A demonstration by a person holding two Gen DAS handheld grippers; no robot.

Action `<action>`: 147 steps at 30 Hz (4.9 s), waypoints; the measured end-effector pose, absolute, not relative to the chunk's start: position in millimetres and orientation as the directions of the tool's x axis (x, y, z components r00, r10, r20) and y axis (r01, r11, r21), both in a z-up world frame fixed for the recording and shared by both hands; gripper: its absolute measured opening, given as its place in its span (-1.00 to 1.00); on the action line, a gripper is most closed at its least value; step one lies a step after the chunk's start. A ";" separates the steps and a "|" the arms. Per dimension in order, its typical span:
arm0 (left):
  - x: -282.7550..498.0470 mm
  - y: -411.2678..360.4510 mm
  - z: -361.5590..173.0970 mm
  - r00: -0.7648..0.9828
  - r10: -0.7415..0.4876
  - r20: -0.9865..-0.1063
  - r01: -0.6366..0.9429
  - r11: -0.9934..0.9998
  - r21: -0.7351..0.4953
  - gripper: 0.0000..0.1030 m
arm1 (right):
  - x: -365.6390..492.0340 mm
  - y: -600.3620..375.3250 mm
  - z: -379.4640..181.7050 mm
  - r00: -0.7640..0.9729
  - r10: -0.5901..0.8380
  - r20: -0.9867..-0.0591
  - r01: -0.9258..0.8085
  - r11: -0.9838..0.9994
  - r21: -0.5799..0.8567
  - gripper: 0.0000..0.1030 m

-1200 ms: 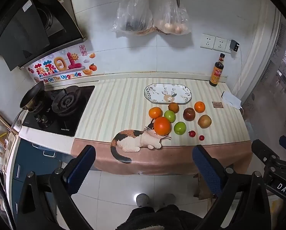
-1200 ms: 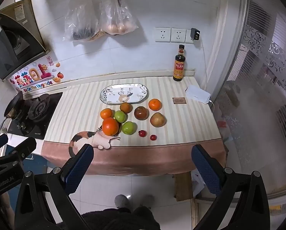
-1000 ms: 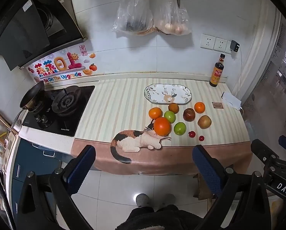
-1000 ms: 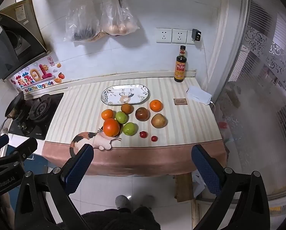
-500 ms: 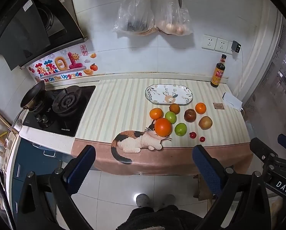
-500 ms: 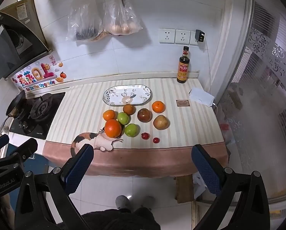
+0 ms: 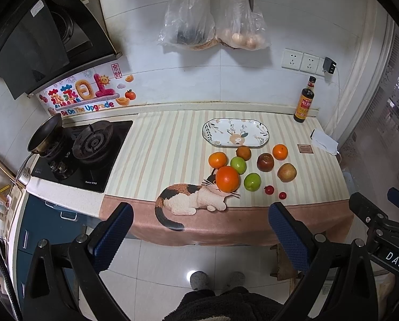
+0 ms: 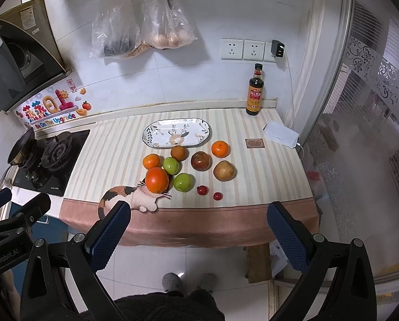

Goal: Organize fruits

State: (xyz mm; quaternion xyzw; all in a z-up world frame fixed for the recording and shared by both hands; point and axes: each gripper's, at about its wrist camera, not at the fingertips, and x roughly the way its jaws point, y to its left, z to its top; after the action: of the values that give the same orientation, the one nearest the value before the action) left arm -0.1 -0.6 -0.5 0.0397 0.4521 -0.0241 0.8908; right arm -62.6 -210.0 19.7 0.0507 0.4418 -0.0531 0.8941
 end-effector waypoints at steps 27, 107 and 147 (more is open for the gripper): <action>6.0 3.3 -4.9 0.591 -0.006 -0.806 0.076 0.996 0.048 1.00 | -58.0 -214.0 21.2 0.605 -0.041 -0.795 0.139 0.989 0.056 1.00; 292.4 -64.1 -378.3 -0.182 -0.145 -0.972 -0.078 0.988 -0.133 0.85 | 236.0 -379.5 -366.7 0.116 0.377 -0.919 0.552 0.745 0.375 0.97; 420.6 -109.6 -225.5 0.169 -0.184 -0.968 0.112 0.980 -0.167 0.43 | 388.2 -284.3 -276.9 0.217 0.343 -0.914 0.076 0.927 0.366 0.34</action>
State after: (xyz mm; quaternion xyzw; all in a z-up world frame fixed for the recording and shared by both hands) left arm 420.6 -109.6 -225.5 -0.0283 0.6373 -0.0971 0.7640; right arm 388.2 -284.3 -276.9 0.1692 0.6194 0.0879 0.7616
